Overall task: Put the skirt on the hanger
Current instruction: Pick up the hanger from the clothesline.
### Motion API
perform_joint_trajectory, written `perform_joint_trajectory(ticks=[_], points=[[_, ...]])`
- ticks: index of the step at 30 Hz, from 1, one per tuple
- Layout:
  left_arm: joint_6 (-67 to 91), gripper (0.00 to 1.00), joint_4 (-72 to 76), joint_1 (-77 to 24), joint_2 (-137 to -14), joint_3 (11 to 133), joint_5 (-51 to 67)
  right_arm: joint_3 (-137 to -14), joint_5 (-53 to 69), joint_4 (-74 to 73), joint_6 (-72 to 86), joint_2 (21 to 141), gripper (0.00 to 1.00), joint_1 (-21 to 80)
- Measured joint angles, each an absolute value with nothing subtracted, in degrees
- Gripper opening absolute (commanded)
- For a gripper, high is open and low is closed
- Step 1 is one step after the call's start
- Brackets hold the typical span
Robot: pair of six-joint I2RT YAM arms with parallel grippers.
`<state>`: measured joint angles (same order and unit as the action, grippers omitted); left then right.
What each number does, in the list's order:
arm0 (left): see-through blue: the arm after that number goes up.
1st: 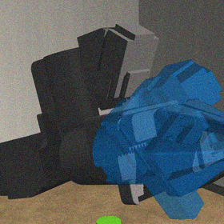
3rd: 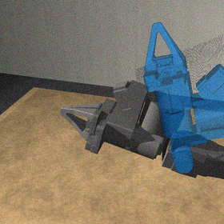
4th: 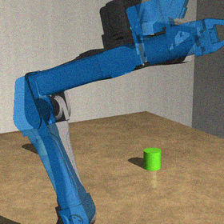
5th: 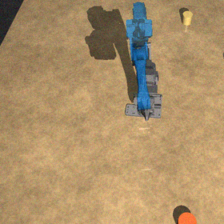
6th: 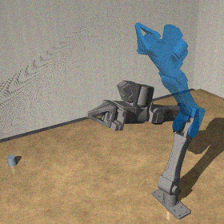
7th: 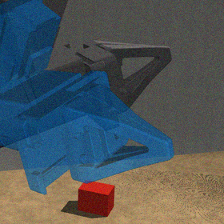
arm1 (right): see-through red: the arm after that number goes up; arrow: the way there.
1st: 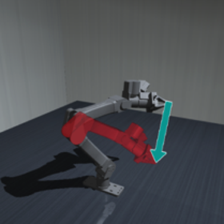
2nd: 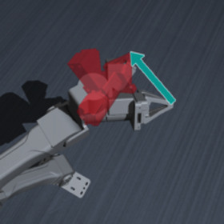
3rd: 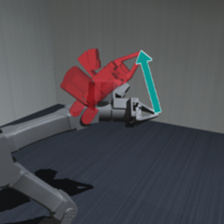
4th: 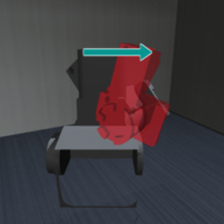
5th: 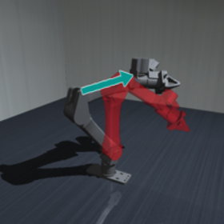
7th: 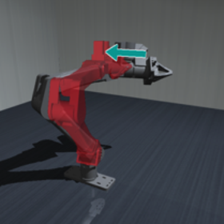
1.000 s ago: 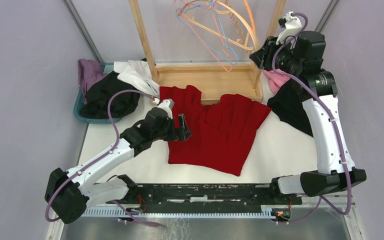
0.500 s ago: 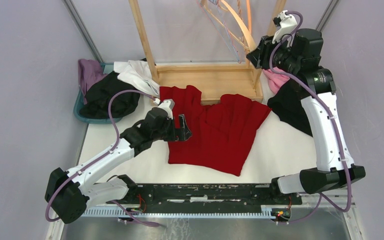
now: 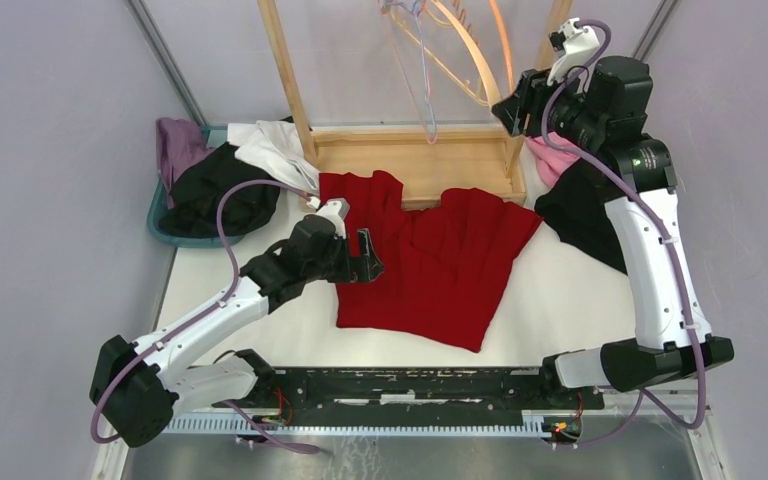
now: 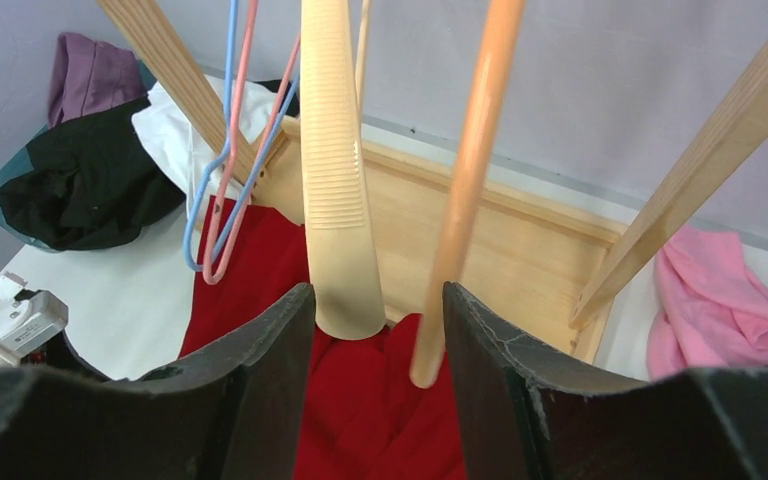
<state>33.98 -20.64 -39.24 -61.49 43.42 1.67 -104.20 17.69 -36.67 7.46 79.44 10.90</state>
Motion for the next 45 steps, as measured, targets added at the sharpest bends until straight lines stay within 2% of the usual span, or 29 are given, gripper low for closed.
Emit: perform_joint_trajectory(ticks=[5, 9, 17, 28, 45], points=[[33.98, 0.99, -20.67, -39.24, -61.49, 43.42, 1.67, -104.16, 17.76, -33.28, 8.29, 78.56, 0.59, 11.22], [33.98, 0.99, -20.67, -39.24, -61.49, 43.42, 1.67, -105.69, 18.00, -29.89, 9.26, 78.26, 0.66, 11.60], [33.98, 0.99, -20.69, -39.24, -61.49, 43.42, 1.65, -118.34, 20.62, -23.77, 10.74, 88.25, 0.66, 12.05], [33.98, 0.99, -20.82, -39.22, -61.52, 43.42, 1.58, -120.07, 21.19, -22.76, 13.78, 99.39, 0.65, 14.26], [33.98, 0.99, -20.86, -39.24, -61.52, 43.42, 1.56, -116.33, 14.20, -17.43, 16.88, 94.30, 0.63, 15.46]])
